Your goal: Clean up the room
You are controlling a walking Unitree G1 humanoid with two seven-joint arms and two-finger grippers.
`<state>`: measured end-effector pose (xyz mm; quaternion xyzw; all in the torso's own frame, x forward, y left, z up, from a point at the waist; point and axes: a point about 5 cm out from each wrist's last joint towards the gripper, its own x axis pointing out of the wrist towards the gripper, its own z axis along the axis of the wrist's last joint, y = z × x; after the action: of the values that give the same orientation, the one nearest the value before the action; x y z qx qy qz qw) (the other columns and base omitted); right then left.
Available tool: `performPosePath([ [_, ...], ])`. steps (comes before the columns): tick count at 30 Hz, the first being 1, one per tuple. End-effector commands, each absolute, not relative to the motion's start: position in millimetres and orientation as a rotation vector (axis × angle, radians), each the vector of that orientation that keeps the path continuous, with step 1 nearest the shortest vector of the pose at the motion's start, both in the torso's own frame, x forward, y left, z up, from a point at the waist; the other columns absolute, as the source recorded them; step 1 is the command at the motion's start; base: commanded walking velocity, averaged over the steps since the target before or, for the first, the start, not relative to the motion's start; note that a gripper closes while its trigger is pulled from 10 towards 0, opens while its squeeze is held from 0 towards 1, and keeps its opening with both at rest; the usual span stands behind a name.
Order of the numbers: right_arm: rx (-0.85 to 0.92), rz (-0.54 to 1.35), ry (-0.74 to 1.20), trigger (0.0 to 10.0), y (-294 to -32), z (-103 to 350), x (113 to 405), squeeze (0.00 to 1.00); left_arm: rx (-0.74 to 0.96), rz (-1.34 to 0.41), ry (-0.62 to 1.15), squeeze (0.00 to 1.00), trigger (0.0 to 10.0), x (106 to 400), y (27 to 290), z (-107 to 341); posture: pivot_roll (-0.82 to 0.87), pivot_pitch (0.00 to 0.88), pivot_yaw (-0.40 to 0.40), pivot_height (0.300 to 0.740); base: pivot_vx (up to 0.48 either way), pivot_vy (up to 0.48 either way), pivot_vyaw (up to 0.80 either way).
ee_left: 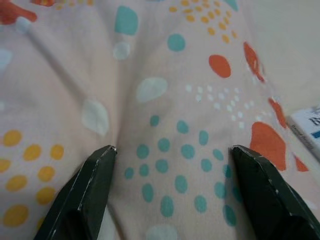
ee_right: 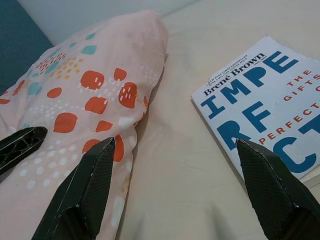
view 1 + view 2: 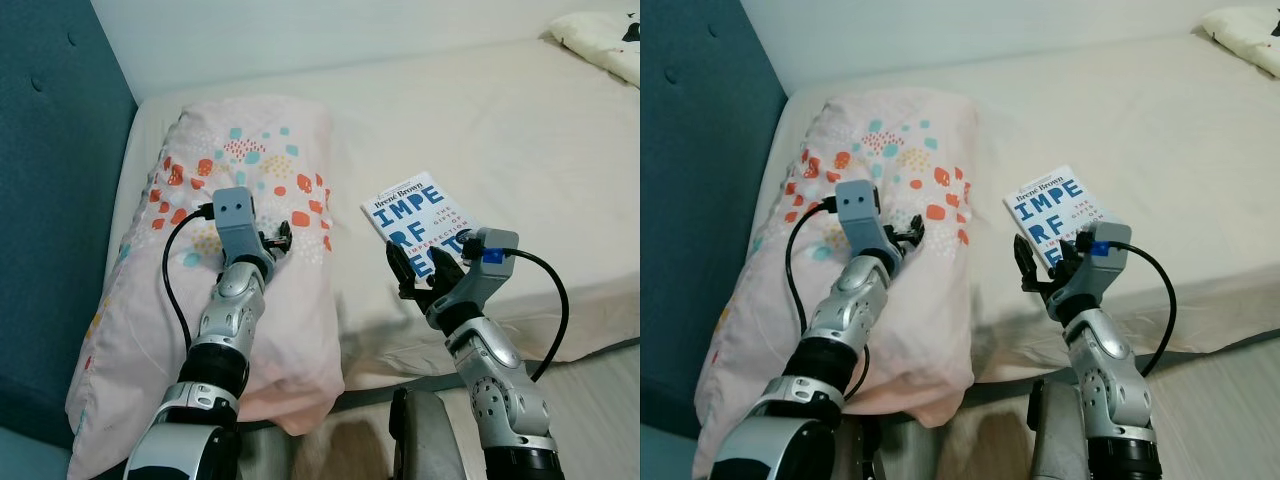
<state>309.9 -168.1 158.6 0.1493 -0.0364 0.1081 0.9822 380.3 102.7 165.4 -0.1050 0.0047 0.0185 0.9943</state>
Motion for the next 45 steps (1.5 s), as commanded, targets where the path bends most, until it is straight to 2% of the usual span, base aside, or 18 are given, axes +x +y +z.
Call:
performPosePath([
  [1,0.299,0.219,-0.072,10.0,-166,157,310,0.00,-0.165,0.069,0.061,1.00,10.0,376,108,148,-0.03,0.161,0.051,0.526,0.000,0.000,0.00],
  [3,0.299,0.219,-0.074,10.0,-166,158,310,0.00,-0.126,0.058,0.065,1.00,10.0,376,106,145,-0.03,0.162,0.051,0.526,0.000,0.000,0.00],
  [4,0.299,0.219,-0.076,10.0,-166,158,310,0.00,-0.099,0.050,0.069,0.79,10.0,376,105,144,-0.03,0.162,0.051,0.526,0.000,0.000,0.00],
  [5,0.299,0.220,-0.078,10.0,-166,159,310,0.00,-0.034,0.042,0.073,0.00,10.0,375,102,141,-0.03,0.164,0.052,0.526,0.000,0.000,0.00],
  [12,0.296,0.223,-0.090,10.0,-165,163,309,0.00,0.148,-0.003,0.136,0.00,10.0,373,85,123,-0.03,0.177,0.054,0.526,0.000,0.000,0.00],
  [17,0.297,0.225,-0.096,10.0,-164,165,307,0.00,0.209,0.002,0.159,0.00,10.0,373,80,118,-0.04,0.184,0.058,0.526,0.000,0.000,0.00],
  [21,0.296,0.225,-0.100,10.0,-163,167,305,0.00,0.217,0.017,0.197,0.00,10.0,375,81,115,-0.04,0.194,0.060,0.526,0.000,0.000,0.00],
  [25,0.294,0.221,-0.101,10.0,-163,169,302,0.00,0.190,0.065,0.295,0.00,10.0,376,95,106,-0.05,0.209,0.064,0.526,0.000,0.000,0.00],
  [26,0.294,0.221,-0.103,10.0,-162,170,301,0.00,0.175,0.079,0.356,0.00,0.0,375,105,98,-0.05,0.213,0.063,0.526,0.000,0.000,0.00],
  [38,0.290,0.215,-0.111,10.0,-163,176,298,0.00,0.140,0.130,0.426,0.00,0.0,375,127,90,-0.06,0.226,0.066,0.526,0.000,0.000,0.00],
  [43,0.288,0.213,-0.119,10.0,-163,180,298,0.00,-0.003,0.158,0.383,0.00,0.0,388,130,115,-0.06,0.222,0.068,0.526,0.000,0.000,0.00],
  [45,0.288,0.213,-0.119,10.0,-163,180,298,0.00,-0.003,0.158,0.383,0.00,0.0,388,130,115,-0.06,0.222,0.068,0.526,0.000,0.000,0.00],
])
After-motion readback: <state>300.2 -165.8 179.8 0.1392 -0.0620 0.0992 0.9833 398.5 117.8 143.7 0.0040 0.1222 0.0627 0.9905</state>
